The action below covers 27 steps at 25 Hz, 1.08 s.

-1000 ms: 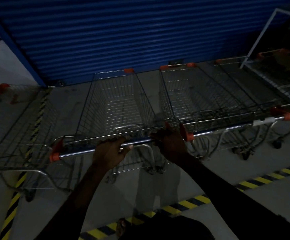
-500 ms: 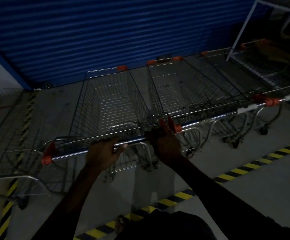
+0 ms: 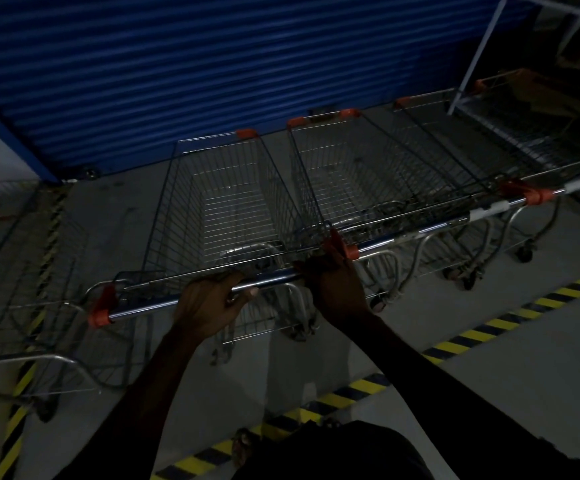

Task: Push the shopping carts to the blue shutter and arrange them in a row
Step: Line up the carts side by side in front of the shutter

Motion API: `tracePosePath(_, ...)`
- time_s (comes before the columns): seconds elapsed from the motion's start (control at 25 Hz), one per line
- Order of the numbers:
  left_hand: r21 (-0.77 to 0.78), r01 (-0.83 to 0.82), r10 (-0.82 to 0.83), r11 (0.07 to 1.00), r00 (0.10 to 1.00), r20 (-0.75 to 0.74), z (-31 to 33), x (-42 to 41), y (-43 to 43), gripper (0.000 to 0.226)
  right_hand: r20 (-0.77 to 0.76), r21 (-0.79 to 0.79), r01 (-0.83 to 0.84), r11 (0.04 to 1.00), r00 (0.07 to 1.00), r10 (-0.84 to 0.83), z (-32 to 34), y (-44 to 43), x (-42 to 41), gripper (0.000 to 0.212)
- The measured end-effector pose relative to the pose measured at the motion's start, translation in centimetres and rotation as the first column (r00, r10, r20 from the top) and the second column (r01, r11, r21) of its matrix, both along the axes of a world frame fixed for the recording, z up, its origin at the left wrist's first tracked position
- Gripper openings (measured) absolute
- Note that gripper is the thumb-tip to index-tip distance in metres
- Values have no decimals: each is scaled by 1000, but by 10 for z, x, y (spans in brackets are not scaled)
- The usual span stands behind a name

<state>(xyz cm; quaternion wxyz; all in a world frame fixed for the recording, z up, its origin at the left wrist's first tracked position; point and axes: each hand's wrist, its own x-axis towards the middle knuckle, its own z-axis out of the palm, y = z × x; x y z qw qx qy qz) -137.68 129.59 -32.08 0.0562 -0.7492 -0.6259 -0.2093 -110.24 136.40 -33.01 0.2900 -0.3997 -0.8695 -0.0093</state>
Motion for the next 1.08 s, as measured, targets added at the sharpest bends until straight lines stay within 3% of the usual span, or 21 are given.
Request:
tracePosePath(0.28, -3, 0, 0, 1000, 1000, 16, -1, -3, 5, 40, -9, 44, -61, 997, 998, 61, -14, 10, 0, 38)
tracePosePath(0.48, -57, -53, 53, 997, 999, -1, -3, -6, 7, 58, -56, 57, -139, 989, 988, 142, -3, 21, 12, 39)
tracePosePath(0.56, -60, -65, 68, 996, 997, 45, -1, -4, 5, 59, -2, 91, -37, 995, 999, 37, 1, 33, 38, 43)
tracePosePath(0.72, -135, 66, -45, 989, 987, 151, 11, 30, 14, 64, 113, -125, 213, 969, 973, -199, 7, 43, 76, 81)
tracePosePath(0.84, -130, 229, -217, 965, 971, 98, 10, 72, 36, 70, 172, -129, 101, 986, 982, -78, 16, 51, 79, 71)
tracePosePath(0.92, -169, 320, -295, 932, 942, 159, 9, 101, 46, 72, 136, -178, -23, 984, 989, 48, 20, 61, 82, 65)
tracePosePath(1.0, -231, 345, -299, 910, 930, 215, 10, 123, 56, 76, 101, -195, -84, 977, 989, 106, 18, 73, 87, 65)
tracePosePath(1.08, -256, 329, -293, 909, 941, 172, 9, 132, 64, 74, 144, -179, -69, 982, 985, 95, 10, 78, 90, 67)
